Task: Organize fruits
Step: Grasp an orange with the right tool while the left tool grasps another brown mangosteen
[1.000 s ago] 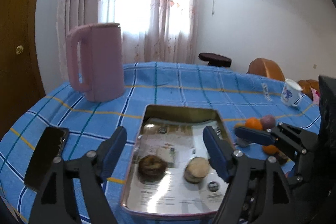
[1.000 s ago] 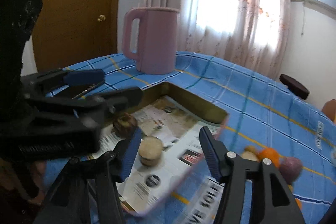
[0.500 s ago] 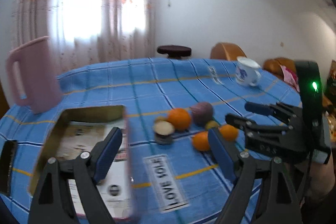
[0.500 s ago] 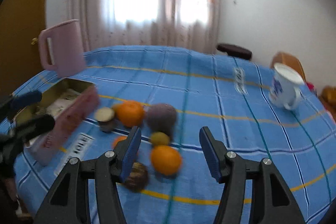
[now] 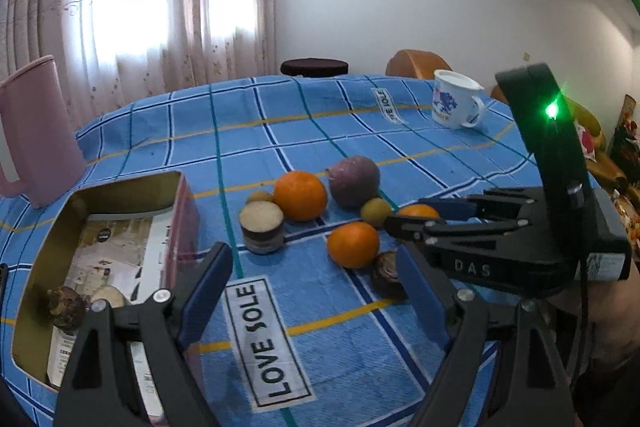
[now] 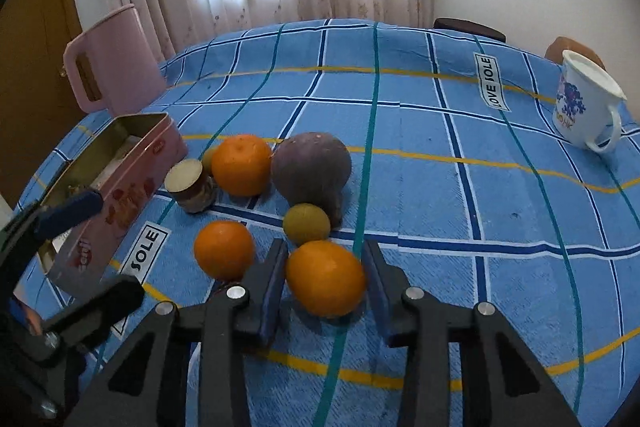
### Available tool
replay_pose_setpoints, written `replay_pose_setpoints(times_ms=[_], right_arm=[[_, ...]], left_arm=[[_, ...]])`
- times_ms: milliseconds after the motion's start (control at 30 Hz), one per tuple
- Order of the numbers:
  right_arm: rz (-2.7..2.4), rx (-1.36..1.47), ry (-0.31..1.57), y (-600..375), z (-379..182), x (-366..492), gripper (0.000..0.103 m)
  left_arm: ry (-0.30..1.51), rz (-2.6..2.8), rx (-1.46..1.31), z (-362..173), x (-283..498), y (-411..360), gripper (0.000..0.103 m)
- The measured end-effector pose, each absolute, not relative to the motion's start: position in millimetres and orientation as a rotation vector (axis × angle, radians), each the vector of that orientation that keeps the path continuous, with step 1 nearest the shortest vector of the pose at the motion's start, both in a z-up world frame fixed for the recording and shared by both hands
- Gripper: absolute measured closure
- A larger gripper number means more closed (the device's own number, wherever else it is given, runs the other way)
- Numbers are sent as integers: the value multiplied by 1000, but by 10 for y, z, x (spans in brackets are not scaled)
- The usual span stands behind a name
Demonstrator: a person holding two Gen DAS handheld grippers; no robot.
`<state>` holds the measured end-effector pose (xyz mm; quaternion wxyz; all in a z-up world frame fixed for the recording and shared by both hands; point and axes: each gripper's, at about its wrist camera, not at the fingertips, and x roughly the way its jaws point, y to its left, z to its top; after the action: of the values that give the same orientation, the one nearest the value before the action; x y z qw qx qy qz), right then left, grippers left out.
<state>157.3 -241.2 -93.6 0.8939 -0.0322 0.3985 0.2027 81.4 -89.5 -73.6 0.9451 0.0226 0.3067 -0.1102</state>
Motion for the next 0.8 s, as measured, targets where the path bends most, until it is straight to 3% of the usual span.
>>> replay_pose_setpoints(times_ms=[233,333,433,800], right_arm=[[314,-39,717,-2738,-773,1363,64],[291,-24,698,-2843,-742,1350,64],[292,-8,697,-2880,-742,1381,64],[310,1,695,-2883,-751,1383,64]], left_arm=[[687,-281,95,-838,880,-1186,19],[731,-310,99,-888,939,-1306,28],[781,-329,100,-935,1018,-1403,45],[805,-276,57,-980,1044,-1360,47]])
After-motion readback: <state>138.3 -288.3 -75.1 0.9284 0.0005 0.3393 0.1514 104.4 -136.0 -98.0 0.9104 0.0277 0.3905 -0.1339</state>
